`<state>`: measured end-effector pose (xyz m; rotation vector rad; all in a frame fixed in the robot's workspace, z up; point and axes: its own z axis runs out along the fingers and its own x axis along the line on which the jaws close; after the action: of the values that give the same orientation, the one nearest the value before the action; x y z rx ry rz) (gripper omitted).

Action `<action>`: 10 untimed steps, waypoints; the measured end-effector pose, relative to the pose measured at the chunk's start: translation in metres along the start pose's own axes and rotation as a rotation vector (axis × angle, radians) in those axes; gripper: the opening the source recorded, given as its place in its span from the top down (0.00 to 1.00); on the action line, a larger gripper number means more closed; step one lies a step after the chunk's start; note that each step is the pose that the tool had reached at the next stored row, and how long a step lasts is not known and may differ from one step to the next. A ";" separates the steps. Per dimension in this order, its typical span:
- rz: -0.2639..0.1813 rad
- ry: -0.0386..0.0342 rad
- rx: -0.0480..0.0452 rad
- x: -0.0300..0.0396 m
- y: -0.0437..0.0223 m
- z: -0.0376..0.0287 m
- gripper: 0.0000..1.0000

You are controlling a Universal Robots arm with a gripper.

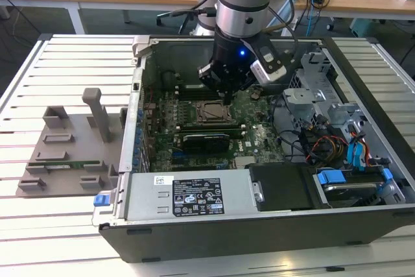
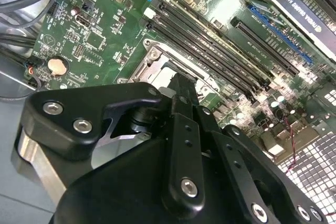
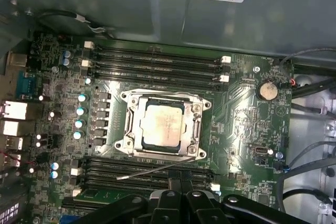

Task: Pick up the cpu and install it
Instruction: 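Install the second cpu locking lever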

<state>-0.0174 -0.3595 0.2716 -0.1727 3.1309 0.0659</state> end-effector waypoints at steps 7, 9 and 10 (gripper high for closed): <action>0.000 0.0000 0.0001 0.0003 -0.0024 0.0009 0.89; 0.000 0.0000 0.0001 0.0004 -0.0032 0.0013 0.89; 0.000 0.0000 0.0001 0.0004 -0.0035 0.0014 0.89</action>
<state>-0.0174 -0.3629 0.2700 -0.1727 3.1309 0.0658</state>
